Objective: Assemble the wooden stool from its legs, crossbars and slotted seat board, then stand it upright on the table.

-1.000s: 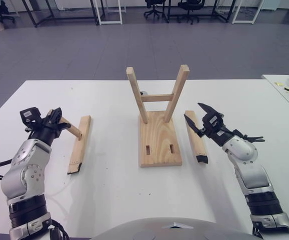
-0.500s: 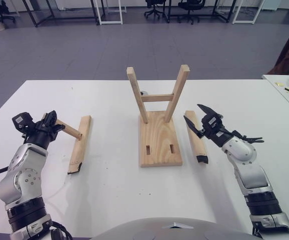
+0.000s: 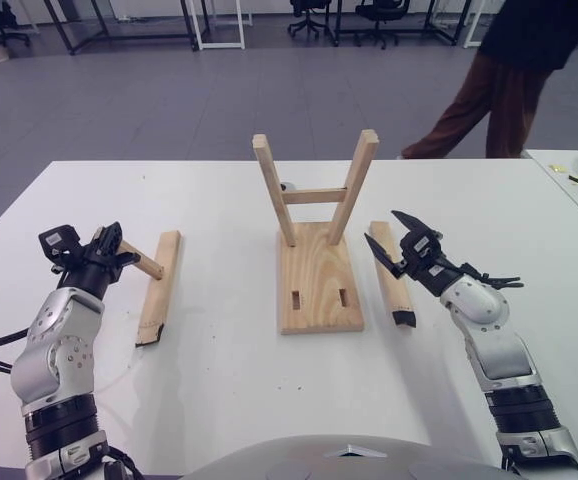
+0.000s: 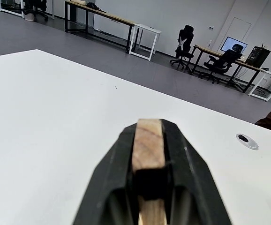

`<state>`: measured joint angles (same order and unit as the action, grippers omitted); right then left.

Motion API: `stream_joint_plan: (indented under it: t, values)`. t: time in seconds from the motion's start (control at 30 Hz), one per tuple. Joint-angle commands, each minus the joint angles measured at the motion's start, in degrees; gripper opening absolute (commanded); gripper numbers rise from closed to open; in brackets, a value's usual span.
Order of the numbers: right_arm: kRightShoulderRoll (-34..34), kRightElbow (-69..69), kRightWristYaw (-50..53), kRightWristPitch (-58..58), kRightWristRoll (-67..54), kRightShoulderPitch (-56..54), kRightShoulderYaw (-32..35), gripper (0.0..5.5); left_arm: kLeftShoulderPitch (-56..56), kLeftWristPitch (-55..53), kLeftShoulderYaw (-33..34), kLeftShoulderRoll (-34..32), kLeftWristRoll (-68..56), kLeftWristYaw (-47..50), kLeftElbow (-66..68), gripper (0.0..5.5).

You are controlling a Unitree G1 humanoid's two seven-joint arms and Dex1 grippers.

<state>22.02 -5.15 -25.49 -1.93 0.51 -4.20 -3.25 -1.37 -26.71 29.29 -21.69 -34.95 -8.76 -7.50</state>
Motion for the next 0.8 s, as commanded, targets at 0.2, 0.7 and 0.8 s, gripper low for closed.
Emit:
stream_joint_plan:
  t: [0.2, 0.7, 0.8]
  values:
    - [0.3, 0.1, 0.6, -0.1, 0.9, 0.6, 0.1, 3.39, 6.1, 1.8, -3.0, 7.0, 6.6, 6.6, 2.3, 0.4]
    - [0.5, 1.4, 0.7, -0.9, 2.8, -0.1, -0.6, 3.39, 9.3, 0.5, -16.0, 7.3, 17.6, 6.6, 5.6, 0.4]
    - [0.7, 1.9, 0.6, -1.2, 3.0, -0.4, -0.7, 3.39, 9.6, 1.5, -17.0, 8.3, 18.9, 6.6, 6.5, 0.4]
